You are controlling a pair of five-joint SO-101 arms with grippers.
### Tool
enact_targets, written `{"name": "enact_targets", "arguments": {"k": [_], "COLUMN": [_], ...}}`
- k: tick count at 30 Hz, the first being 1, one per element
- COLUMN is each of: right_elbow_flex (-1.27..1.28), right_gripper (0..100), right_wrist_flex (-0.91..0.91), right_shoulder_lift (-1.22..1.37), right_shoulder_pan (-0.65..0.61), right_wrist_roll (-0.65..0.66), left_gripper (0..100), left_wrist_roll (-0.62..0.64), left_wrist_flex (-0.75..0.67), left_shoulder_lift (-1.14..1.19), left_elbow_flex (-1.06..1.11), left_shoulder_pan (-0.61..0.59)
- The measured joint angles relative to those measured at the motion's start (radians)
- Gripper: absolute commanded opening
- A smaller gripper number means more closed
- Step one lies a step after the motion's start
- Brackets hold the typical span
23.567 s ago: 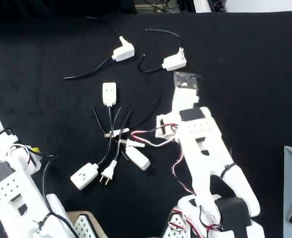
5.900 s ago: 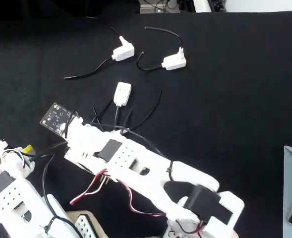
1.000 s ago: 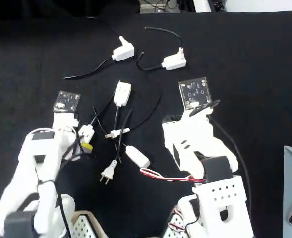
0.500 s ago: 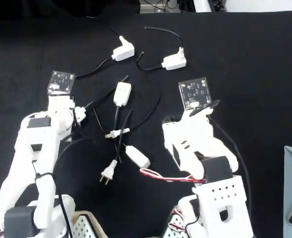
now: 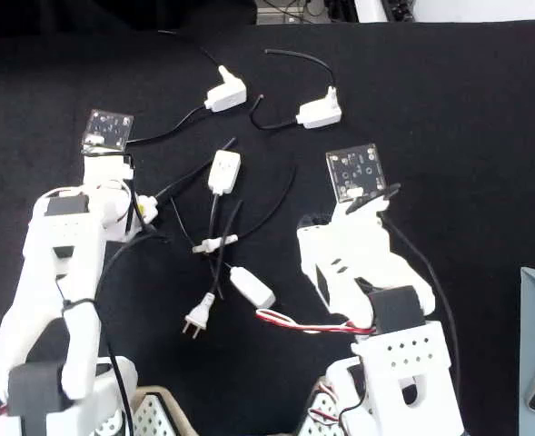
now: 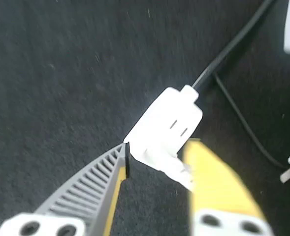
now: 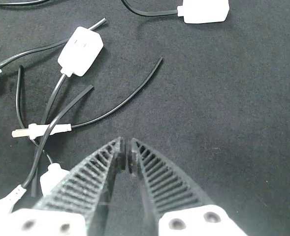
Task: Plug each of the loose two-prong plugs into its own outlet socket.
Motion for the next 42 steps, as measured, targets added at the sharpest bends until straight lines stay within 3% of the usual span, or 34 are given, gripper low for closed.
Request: {"name": "enact_targets", "arguments": {"k": [9, 18, 33, 42], "right_elbow_flex": [0.000, 0.000, 0.000, 0.000], "right_gripper": [1.2, 1.2, 1.2, 1.2], "right_wrist_flex": [0.000, 0.000, 0.000, 0.000], "right_shoulder_lift": [0.000, 0.000, 0.000, 0.000], "right_shoulder_pan": [0.000, 0.000, -0.020, -0.046], "right_wrist_roll": [0.000, 0.000, 0.000, 0.000], "left_gripper": [31, 16, 16, 16], "left_wrist_roll": [-0.034, -0.043, -0.044, 0.055], "left_wrist_flex": [-0.041, -0.087, -0.034, -0.051], "left_shoulder_lift": [0.178, 0.364, 0.394, 0.466], "left_elbow_flex": [-0.041, -0.166, -0.342, -0.528], "left_shoulder_pan": [-0.031, -0.032, -0.037, -0.037]}}
